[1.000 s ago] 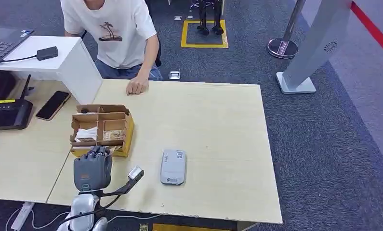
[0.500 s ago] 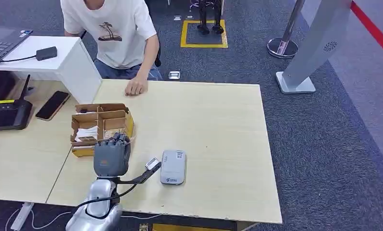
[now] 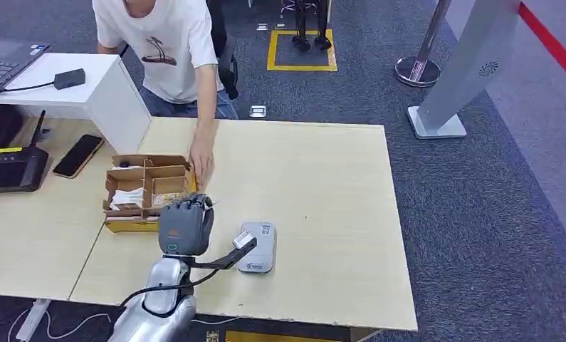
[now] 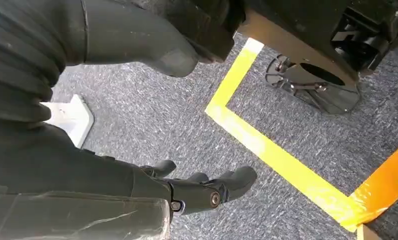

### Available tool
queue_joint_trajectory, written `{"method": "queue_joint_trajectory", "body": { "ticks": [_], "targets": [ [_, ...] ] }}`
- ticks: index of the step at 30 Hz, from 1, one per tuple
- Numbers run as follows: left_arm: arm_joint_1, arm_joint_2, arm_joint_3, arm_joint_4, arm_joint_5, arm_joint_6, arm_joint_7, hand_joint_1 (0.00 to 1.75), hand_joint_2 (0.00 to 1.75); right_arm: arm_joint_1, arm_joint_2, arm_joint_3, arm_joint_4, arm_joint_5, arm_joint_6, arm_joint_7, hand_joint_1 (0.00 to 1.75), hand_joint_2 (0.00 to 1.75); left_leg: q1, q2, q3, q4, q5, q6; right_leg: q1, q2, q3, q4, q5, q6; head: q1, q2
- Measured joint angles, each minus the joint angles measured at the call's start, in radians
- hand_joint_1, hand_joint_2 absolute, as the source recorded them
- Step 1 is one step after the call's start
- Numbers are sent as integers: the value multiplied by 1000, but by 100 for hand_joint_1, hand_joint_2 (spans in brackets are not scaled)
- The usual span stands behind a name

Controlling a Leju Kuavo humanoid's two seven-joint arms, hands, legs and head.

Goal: Pass the card to the sensor for recognition and then transmit it.

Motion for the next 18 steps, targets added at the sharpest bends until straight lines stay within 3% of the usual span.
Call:
{"method": "queue_joint_trajectory", "body": {
  "ticks": [3, 8, 15, 18],
  "targets": [
    [4, -2, -52, -8, 3, -41, 14, 175, 175, 1, 0, 3, 0, -13, -2, 0, 0, 175, 0, 0, 0, 0, 0, 0, 0, 0, 0, 0, 0, 0, 0, 0],
    [22, 1, -77, -20, -59, -36, 110, 175, 175, 5, 0, 17, -1, -27, -3, 0, 0, 175, 0, 0, 0, 0, 0, 0, 0, 0, -1, 0, 0, 0, 0, 0],
    [23, 9, -77, -27, -75, -36, 117, 175, 175, 10, 0, 26, -1, -27, -4, 5, 0, 175, 0, 0, 0, 0, 0, 0, 0, 0, 0, 0, 0, 0, 0, 0],
    [12, 10, -84, -26, -101, -67, 90, 175, 175, 10, 0, 31, -1, -26, 2, 6, 0, 175, 0, 0, 0, 0, 0, 0, 0, 0, 0, 0, 0, 0, 0, 0]
  ]
}}
